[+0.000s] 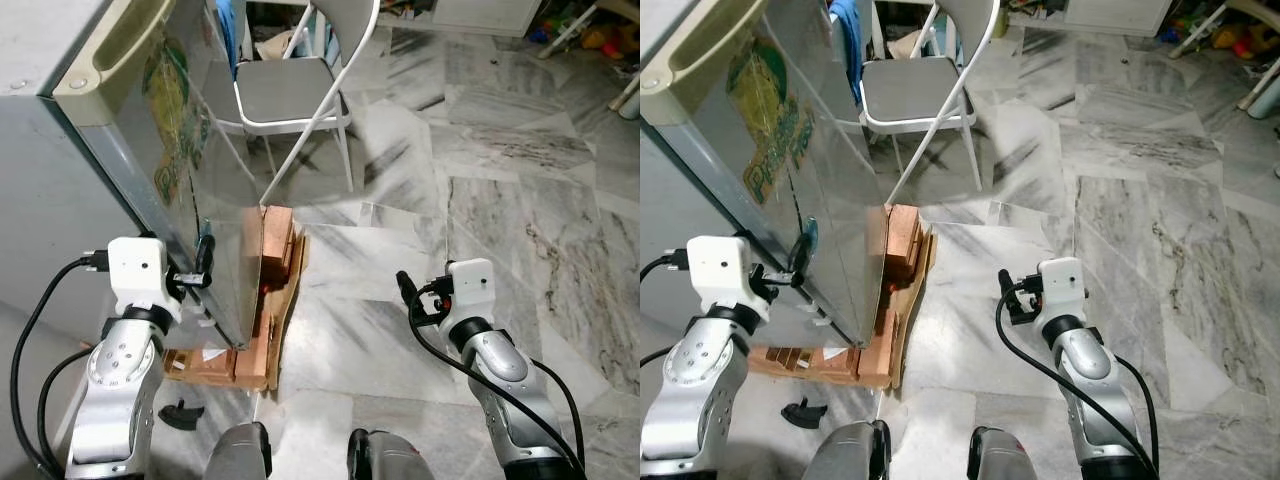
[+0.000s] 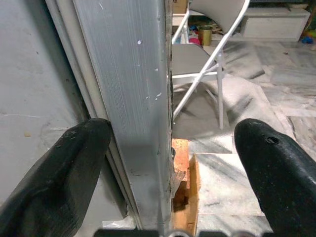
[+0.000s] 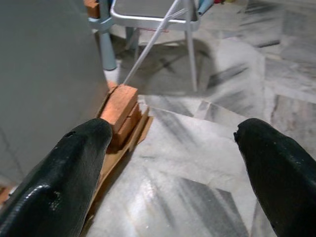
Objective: Restocking fridge
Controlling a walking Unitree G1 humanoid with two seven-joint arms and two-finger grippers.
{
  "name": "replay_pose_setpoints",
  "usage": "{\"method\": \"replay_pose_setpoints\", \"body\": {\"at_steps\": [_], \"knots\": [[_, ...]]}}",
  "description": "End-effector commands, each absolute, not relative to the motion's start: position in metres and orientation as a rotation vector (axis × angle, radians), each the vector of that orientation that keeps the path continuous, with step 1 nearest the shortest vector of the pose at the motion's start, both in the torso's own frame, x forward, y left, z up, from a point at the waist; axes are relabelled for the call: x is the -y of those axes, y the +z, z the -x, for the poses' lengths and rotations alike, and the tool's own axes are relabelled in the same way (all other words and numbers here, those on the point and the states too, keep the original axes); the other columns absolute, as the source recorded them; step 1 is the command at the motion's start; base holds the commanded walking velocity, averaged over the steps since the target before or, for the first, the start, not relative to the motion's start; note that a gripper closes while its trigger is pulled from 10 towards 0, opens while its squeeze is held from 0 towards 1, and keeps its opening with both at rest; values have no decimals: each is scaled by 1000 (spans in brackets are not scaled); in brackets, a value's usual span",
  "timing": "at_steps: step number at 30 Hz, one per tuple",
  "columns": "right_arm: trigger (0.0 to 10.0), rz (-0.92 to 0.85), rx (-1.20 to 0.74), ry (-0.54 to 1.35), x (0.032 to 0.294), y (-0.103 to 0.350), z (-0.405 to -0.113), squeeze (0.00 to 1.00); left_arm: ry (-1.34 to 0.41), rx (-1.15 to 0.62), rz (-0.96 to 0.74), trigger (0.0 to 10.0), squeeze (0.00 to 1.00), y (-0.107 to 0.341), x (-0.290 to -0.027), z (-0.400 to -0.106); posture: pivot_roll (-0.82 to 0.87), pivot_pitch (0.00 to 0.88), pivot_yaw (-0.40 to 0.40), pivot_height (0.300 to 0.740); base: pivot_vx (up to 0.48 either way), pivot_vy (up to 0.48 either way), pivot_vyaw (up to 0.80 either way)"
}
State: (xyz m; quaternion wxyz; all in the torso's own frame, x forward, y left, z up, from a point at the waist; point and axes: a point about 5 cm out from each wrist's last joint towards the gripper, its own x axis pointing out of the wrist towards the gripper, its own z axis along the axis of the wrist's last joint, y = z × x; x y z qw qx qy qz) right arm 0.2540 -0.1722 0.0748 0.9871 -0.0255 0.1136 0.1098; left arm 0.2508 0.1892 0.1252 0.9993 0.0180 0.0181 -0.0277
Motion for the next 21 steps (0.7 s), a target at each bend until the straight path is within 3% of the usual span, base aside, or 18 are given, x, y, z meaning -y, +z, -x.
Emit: {"method": "replay_pose_setpoints", "body": {"at_steps": [1,13,19,20,21], "knots": [[10000,49,-236,238,172,75,-251,0,-72,-56,-29,10000,0,124,-190,-250,95,138,-4,740,0,0,0],[10000,6,-254,327,164,77,-245,0,-65,-25,-34,10000,0,130,-178,-280,94,127,-21,740,0,0,0],[10000,68,-444,341,178,50,-228,0,-514,16,-111,10000,0,142,-96,-281,102,118,-34,740,0,0,0],[10000,68,-444,341,178,50,-228,0,-514,16,-111,10000,0,142,-96,-281,102,118,-34,740,0,0,0],[10000,70,-469,324,186,46,-221,0,-633,36,-77,10000,0,149,-64,-277,94,113,-37,740,0,0,0]]}}
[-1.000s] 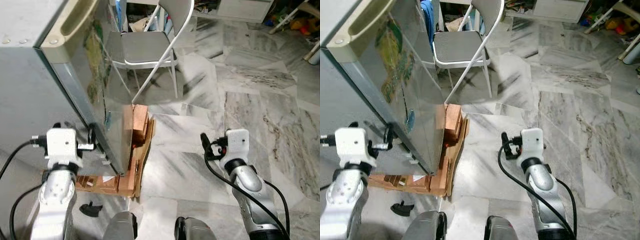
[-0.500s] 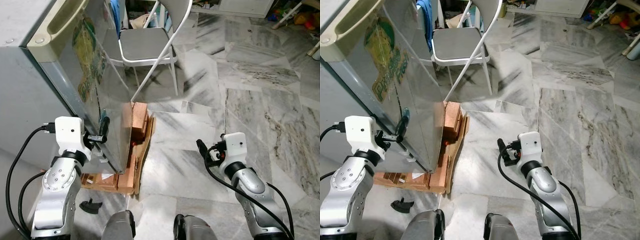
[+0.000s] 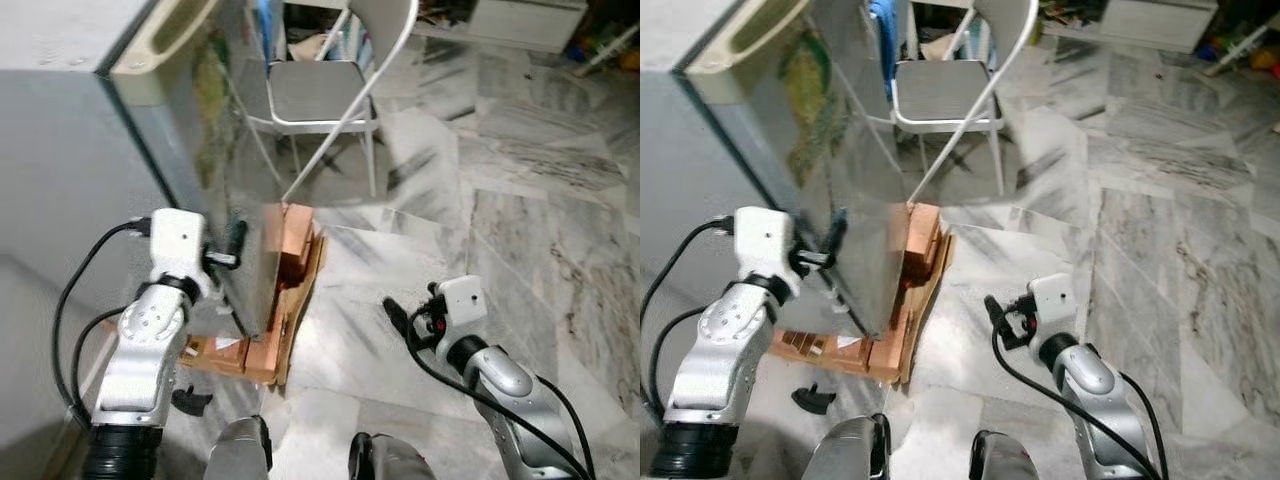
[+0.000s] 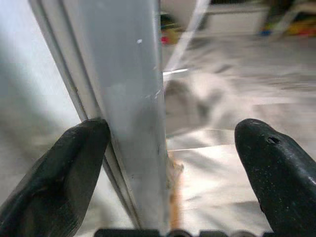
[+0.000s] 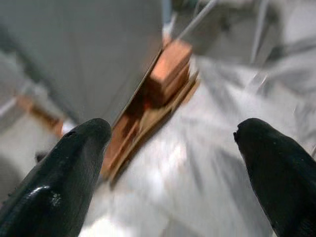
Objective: Restocking fridge
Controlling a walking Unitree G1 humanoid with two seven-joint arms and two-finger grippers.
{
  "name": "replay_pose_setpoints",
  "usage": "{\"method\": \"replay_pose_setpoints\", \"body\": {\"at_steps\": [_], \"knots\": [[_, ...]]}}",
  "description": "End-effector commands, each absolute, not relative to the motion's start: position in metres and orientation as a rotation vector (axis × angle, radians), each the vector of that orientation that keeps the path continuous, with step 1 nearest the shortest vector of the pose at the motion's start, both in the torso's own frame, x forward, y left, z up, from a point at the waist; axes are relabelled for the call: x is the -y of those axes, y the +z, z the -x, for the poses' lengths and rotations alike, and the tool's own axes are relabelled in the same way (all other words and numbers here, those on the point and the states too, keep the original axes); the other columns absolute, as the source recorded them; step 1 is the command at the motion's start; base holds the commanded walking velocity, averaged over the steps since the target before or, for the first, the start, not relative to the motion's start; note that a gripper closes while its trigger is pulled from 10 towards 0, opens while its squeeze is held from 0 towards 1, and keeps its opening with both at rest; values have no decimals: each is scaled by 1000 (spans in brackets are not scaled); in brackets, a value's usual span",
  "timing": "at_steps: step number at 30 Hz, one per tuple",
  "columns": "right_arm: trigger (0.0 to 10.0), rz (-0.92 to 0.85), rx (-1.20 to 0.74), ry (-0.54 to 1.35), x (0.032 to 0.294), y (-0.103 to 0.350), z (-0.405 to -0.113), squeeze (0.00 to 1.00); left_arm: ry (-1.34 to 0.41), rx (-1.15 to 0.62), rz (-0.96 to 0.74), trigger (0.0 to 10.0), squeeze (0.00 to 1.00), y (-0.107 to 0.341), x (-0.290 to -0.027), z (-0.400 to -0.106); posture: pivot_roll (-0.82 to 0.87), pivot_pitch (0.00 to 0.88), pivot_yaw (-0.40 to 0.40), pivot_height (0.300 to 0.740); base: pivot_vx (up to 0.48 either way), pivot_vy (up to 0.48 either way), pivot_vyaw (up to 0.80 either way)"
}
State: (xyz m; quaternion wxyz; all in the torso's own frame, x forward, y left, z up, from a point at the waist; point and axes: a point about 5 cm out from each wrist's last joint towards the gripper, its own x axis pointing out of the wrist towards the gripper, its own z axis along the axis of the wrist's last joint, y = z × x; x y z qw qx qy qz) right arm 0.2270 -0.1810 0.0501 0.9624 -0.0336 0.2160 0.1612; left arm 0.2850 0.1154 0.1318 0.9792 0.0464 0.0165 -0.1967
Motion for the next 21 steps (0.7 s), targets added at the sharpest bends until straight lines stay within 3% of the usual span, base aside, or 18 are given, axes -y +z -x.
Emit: {"method": "replay_pose_setpoints", "body": {"at_steps": [1,2,4,7,15,18,21], "knots": [[10000,77,-478,324,190,44,-217,0,-694,48,-60,10000,0,153,-48,-273,90,112,-37,740,0,0,0],[10000,77,-478,324,190,44,-217,0,-694,48,-60,10000,0,153,-48,-273,90,112,-37,740,0,0,0],[10000,83,-480,322,195,42,-209,0,-838,80,-14,10000,0,162,-11,-262,81,110,-35,740,0,0,0],[10000,79,-470,316,194,39,-206,0,-861,102,-6,10000,0,167,2,-262,64,107,-25,740,0,0,0],[10000,57,-459,307,191,29,-206,0,-589,130,-8,10000,0,171,-53,-289,78,112,-18,740,0,0,0],[10000,63,-367,308,193,38,-212,0,-514,136,-31,10000,0,170,-74,-290,87,114,-17,740,0,0,0],[10000,89,-242,266,195,54,-224,0,-420,120,-58,10000,0,160,-99,-286,87,115,-10,740,0,-454,0]]}}
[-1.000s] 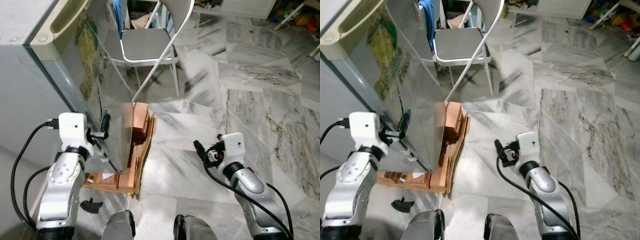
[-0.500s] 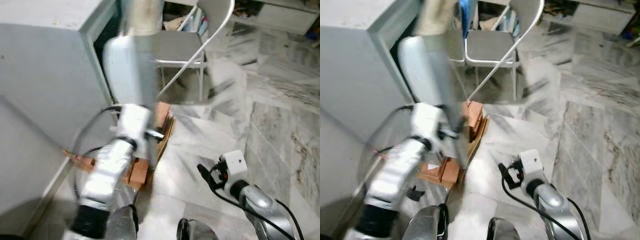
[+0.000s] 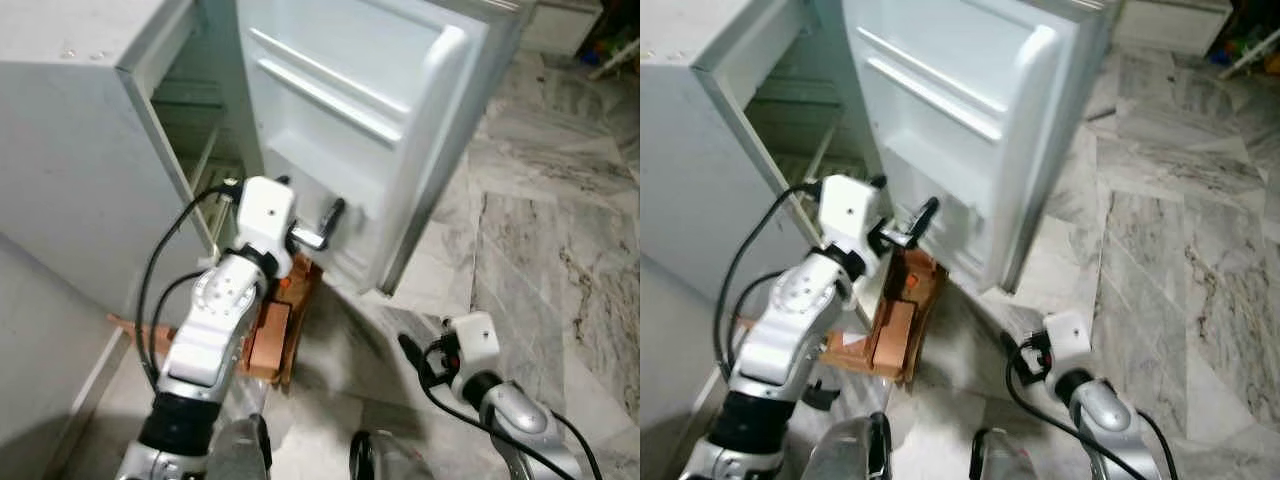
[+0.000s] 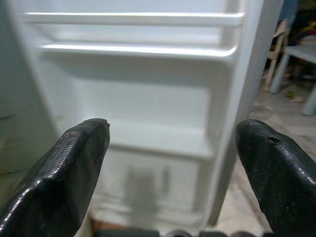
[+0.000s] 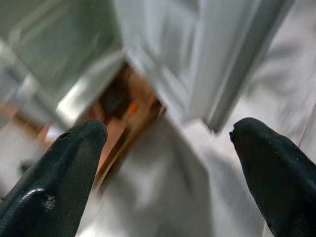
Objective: Restocking fridge
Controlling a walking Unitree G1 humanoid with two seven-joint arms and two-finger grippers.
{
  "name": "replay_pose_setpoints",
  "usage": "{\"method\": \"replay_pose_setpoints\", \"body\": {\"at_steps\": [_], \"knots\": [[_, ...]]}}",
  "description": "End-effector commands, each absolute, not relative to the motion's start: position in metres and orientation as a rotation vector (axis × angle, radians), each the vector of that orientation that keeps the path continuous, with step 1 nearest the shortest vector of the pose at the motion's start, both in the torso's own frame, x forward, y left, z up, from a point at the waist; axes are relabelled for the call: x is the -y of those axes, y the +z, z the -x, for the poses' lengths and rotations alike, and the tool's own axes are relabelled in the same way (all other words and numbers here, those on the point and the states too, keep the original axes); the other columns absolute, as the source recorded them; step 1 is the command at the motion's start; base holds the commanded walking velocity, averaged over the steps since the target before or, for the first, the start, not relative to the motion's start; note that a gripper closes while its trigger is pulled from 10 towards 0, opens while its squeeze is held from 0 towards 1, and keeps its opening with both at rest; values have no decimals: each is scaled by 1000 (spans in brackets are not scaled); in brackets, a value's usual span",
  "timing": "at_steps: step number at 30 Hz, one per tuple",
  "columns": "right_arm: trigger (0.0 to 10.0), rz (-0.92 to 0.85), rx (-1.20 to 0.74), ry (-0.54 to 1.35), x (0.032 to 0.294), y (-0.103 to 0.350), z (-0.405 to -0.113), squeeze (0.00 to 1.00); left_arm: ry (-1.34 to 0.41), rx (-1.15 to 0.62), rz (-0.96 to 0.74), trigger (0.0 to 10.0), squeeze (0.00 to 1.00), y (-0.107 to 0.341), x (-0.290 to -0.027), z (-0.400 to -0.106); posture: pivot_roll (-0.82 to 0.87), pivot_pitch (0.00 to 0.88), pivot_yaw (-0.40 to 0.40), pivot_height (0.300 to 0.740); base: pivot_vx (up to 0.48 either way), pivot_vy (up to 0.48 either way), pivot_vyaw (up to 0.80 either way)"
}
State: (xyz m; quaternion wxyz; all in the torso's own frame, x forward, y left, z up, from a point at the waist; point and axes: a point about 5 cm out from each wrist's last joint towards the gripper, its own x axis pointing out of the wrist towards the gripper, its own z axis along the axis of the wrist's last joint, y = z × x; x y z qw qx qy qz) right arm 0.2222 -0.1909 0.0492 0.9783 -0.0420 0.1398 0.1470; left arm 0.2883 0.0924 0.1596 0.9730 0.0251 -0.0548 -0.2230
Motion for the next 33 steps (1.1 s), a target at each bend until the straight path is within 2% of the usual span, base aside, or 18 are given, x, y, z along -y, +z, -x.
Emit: {"method": "replay_pose_setpoints", "body": {"at_steps": [1,6,9,14,21,24,29,33], "knots": [[10000,86,-195,242,194,63,-230,0,-390,96,-65,10000,0,154,-107,-282,88,118,-7,740,0,-472,0],[10000,95,-98,190,191,87,-245,0,-323,45,-71,10000,0,139,-125,-267,94,120,-7,740,0,-471,0],[10000,74,-58,213,180,98,-251,0,-271,-4,-24,10000,0,130,-132,-256,100,122,-6,740,0,-465,0],[10000,53,-7,252,164,110,-255,0,-194,9,-79,10000,0,125,-139,-249,106,114,-7,740,0,-465,0],[10000,50,13,241,164,119,-261,0,-171,21,-100,10000,0,130,-140,-254,108,127,5,740,0,-465,0],[10000,107,37,243,161,125,-264,0,-165,32,-150,10000,0,132,-143,-253,95,150,11,740,0,-455,0],[10000,157,28,312,153,128,-267,0,-190,-11,-90,10000,0,126,-148,-246,83,157,22,740,59,-422,0],[10000,169,-53,409,140,114,-266,0,-204,-25,-112,10000,0,118,-145,-244,54,127,41,740,296,-375,0]]}}
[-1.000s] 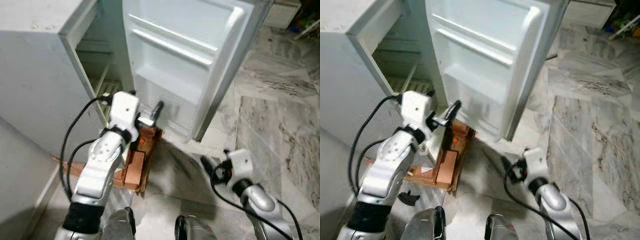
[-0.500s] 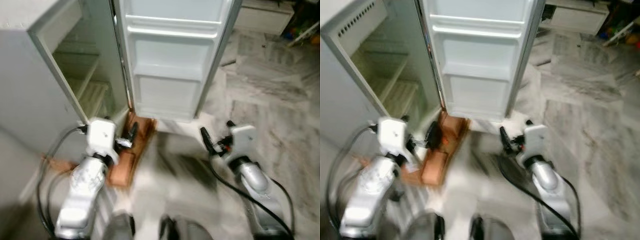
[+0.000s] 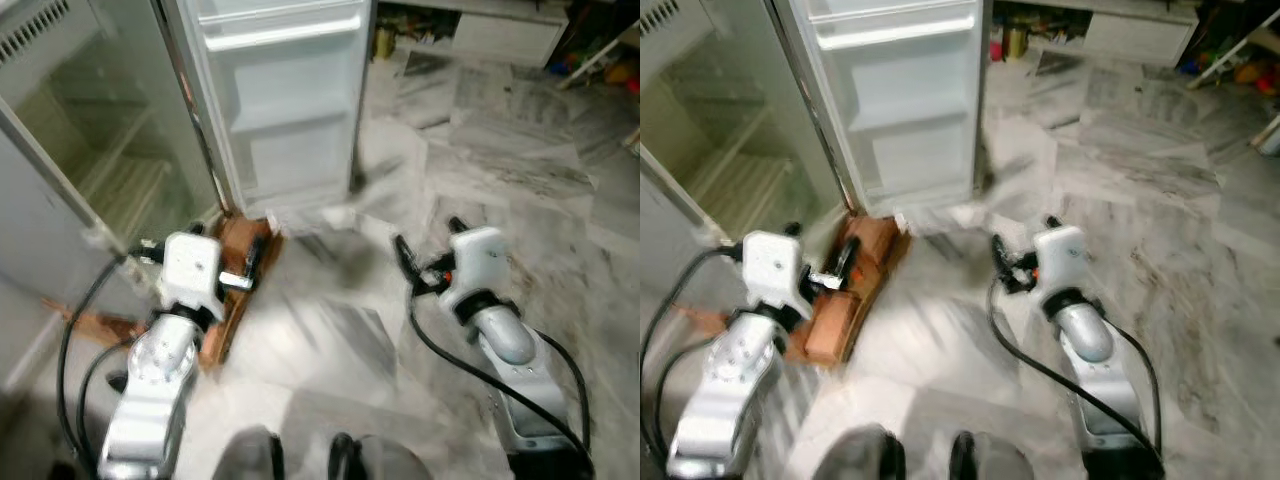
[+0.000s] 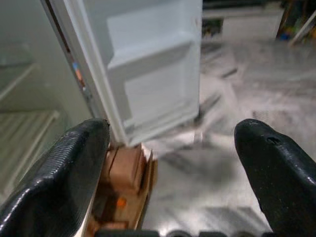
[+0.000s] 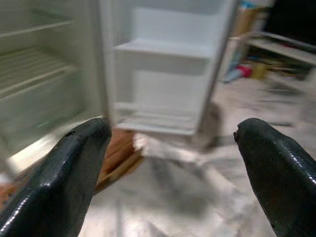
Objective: Restocking fridge
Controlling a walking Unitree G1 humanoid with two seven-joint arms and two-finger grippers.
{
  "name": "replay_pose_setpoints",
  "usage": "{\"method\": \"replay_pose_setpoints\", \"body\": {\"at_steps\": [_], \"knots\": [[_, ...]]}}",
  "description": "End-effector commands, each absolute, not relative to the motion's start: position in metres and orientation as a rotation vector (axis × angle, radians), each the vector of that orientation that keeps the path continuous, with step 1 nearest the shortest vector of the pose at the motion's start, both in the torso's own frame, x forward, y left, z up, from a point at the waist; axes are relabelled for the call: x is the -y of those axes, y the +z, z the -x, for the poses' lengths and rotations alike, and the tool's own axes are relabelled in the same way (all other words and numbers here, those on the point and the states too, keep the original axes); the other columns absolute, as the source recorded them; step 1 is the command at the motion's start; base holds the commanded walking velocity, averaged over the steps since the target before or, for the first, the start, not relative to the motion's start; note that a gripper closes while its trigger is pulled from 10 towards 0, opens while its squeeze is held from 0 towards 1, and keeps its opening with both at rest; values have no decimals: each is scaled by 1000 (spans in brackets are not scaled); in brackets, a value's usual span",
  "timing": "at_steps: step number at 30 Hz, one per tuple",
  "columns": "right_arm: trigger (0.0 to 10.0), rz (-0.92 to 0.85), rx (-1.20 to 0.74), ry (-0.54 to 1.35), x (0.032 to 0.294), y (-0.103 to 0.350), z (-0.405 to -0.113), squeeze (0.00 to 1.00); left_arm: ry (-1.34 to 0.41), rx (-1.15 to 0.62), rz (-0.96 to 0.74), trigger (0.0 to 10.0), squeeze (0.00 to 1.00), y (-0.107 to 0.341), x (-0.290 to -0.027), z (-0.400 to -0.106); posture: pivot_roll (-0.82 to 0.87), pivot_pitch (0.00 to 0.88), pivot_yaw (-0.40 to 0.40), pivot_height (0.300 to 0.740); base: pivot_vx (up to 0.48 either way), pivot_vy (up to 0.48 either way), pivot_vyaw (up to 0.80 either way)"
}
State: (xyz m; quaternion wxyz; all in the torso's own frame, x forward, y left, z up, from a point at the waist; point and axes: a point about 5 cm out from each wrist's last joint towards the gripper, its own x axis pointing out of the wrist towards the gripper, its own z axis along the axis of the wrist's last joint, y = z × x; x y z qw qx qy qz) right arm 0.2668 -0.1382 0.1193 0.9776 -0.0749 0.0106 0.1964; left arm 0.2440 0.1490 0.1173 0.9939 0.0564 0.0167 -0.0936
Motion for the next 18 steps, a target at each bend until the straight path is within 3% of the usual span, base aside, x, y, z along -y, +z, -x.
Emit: {"method": "replay_pose_setpoints", "body": {"at_steps": [1,4,11,18], "knots": [[10000,167,-54,420,139,114,-264,0,-202,-27,-112,10000,0,117,-145,-243,54,127,41,740,296,-375,0],[10000,203,-35,451,134,113,-260,0,-172,-73,-87,10000,0,107,-152,-238,33,98,32,740,295,-375,0],[10000,180,11,51,166,120,-267,0,-166,-23,-105,10000,0,114,-156,-245,40,78,25,740,332,-338,0],[10000,134,53,55,160,122,-261,0,-198,20,-96,10000,0,123,-147,-258,9,83,31,740,442,-36,0]]}}
